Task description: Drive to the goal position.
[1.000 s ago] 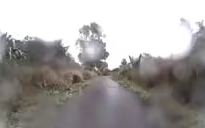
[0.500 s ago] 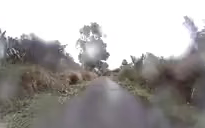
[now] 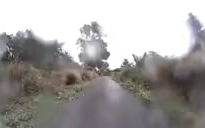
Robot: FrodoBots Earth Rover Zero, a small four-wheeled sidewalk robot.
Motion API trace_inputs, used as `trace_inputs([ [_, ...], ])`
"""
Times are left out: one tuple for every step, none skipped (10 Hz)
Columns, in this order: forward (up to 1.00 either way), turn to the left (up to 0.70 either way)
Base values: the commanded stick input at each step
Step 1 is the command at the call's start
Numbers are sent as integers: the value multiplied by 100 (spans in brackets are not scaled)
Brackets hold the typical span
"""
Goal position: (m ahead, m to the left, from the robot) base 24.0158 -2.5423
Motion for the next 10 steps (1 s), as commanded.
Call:
trace_inputs([
  [85,0],
  [85,0],
  [85,0],
  [85,0],
  [85,0],
  [85,0],
  [85,0],
  [85,0],
  [85,0],
  [85,0],
])
